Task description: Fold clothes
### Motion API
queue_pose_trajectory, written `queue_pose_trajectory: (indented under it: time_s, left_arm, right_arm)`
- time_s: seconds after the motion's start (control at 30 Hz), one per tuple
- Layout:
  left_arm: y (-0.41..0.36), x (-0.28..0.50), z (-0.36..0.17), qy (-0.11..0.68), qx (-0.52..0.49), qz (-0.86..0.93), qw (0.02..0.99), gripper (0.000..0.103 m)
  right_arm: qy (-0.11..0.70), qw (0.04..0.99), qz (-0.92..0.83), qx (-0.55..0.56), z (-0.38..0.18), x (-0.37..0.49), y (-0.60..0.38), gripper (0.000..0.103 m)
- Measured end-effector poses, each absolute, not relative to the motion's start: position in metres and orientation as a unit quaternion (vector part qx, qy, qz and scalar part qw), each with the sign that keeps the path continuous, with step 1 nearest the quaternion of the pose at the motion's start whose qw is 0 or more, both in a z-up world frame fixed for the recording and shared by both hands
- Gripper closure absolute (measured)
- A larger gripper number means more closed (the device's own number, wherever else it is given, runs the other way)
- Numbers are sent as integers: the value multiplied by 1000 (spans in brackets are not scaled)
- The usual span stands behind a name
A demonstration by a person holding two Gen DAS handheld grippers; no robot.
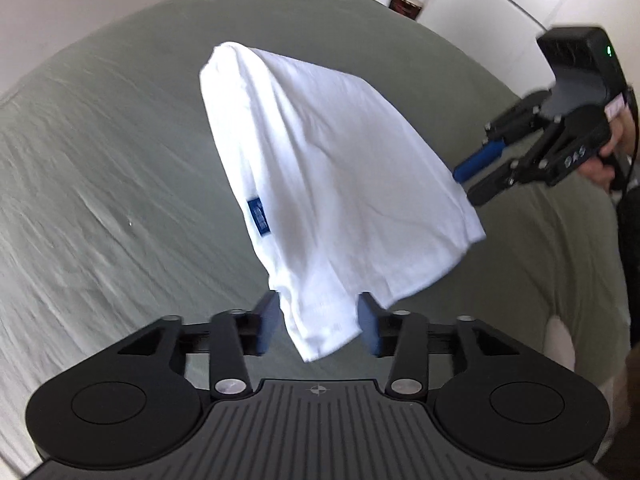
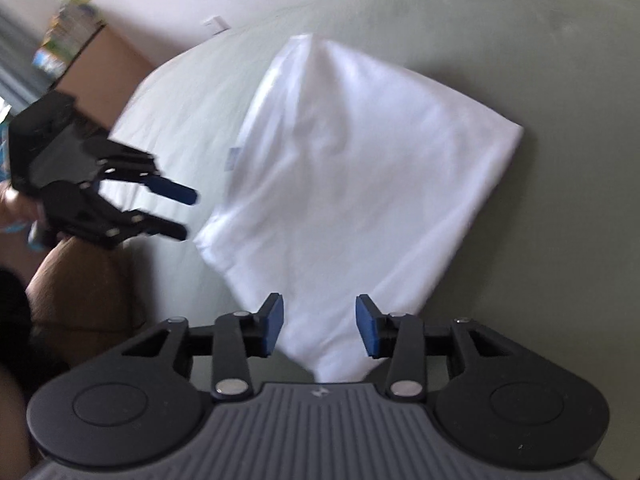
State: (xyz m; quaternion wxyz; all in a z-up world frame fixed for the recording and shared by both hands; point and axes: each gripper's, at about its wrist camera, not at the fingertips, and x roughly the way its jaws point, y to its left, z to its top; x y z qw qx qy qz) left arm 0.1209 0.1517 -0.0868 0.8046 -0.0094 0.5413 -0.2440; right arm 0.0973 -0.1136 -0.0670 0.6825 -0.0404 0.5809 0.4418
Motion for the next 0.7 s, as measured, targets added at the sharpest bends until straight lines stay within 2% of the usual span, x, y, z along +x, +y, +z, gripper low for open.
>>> queue_pose_trajectory:
  time_s: [0.03, 0.13, 0.2, 0.4, 0.53, 0.6, 0.67, 0.7]
  left_arm:
    - [147, 123, -90, 542, -11, -244, 804, 61]
    - [136, 119, -102, 549, -3, -227, 804, 91]
    - [135, 118, -106, 551, 1, -218, 806, 101]
    - [153, 112, -92, 549, -25, -216, 807, 101]
    - [159, 110, -121, 596, -10, -189, 781, 102]
    - [160, 113, -119, 583, -22, -187, 790, 102]
    - [167, 119, -105, 555, -46, -182, 810, 95]
    - [169, 120, -101, 549, -49, -181, 815, 90]
  right_arm:
    - [585, 682, 438, -41, -70, 98, -114, 61]
    - [591, 679, 433, -42, -74, 98, -115, 60]
    - [592, 678, 434, -42, -75, 96, -116, 60]
    - [593, 676, 437, -38, -78, 99, -110, 59]
    - [593, 673, 440, -39, -87, 96, -98, 53]
    - [593, 672, 442, -40, -86, 99, -97, 53]
    - [585, 677, 445, -41, -80, 102, -96, 51]
    - [578, 683, 444, -40, -77, 104, -97, 44]
